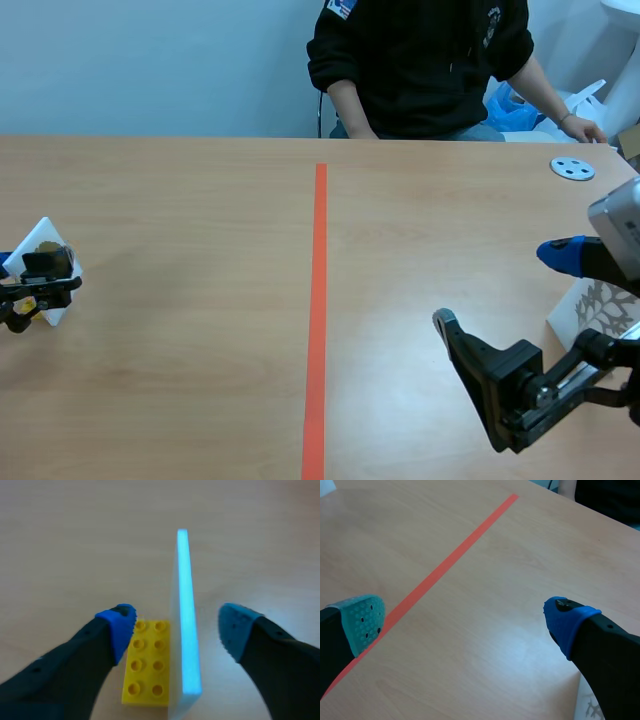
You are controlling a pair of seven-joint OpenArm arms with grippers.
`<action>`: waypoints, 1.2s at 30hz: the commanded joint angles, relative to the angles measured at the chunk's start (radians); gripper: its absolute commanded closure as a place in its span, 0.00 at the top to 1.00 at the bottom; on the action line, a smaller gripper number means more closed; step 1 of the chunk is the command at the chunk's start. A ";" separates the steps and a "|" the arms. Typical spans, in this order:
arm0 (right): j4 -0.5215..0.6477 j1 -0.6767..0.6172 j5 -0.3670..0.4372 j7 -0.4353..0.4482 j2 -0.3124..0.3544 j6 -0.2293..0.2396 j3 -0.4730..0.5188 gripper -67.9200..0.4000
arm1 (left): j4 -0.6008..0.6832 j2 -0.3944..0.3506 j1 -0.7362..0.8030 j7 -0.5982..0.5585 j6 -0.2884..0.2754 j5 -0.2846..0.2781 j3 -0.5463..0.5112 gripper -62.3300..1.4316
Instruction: Sort the leaf by its shape. The table is split by an orange tape line. A compound leaf with several leaflets goes to the left side, a simple leaf with one blade goes to the right side. Return to the home posture when a red brick is placed on the table.
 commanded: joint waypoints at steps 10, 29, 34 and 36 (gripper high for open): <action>0.012 0.009 0.006 0.023 0.011 0.000 0.005 1.00 | 0.266 -0.115 0.043 0.109 -0.028 -0.080 -0.056 1.00; 0.012 0.011 0.006 0.027 0.014 0.000 0.007 1.00 | 1.016 -0.178 0.516 0.378 -0.119 0.076 -0.162 1.00; 0.012 0.011 0.006 0.027 0.017 0.000 0.007 1.00 | 1.154 -0.152 0.638 0.396 -0.137 0.110 -0.162 1.00; 0.012 0.011 0.006 0.026 0.017 0.000 0.007 1.00 | 1.192 -0.142 0.674 0.396 -0.145 0.110 -0.162 1.00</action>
